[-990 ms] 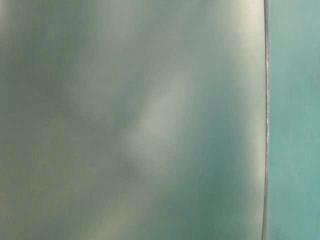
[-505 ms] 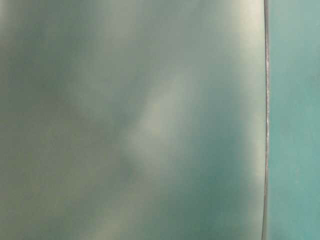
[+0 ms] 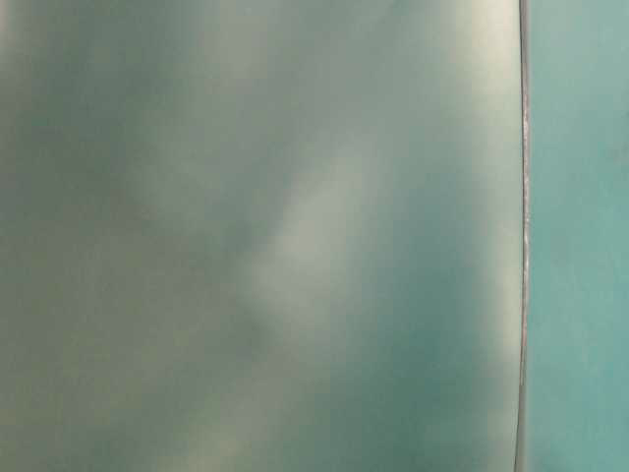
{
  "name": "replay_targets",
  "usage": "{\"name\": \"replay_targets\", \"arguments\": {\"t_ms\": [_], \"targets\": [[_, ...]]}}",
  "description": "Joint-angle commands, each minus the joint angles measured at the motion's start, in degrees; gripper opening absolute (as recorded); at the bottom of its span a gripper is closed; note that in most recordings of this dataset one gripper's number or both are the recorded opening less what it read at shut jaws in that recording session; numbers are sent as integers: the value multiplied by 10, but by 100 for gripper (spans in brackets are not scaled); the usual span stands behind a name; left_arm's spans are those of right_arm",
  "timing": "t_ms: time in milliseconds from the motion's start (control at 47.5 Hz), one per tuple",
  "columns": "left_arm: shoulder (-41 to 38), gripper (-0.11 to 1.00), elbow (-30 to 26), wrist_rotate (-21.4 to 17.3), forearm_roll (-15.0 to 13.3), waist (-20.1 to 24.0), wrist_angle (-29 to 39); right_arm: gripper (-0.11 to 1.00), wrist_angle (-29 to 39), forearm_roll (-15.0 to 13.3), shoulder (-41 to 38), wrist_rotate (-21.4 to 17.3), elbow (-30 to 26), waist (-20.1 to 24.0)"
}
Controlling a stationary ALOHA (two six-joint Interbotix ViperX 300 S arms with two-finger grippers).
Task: Lift the orange cup with left arm.
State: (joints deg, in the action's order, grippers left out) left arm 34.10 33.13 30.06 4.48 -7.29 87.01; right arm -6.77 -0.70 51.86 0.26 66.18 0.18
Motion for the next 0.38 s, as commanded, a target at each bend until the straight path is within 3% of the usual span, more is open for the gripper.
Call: {"name": "replay_targets", "arguments": {"t_ms": [0, 358], "targets": [[1, 8, -17, -1, 2, -1, 1, 0, -3, -2, -2, 1, -16, 1], [1, 8, -17, -1, 3, -2, 1, 0, -3, -2, -5, 1, -16, 1]]}}
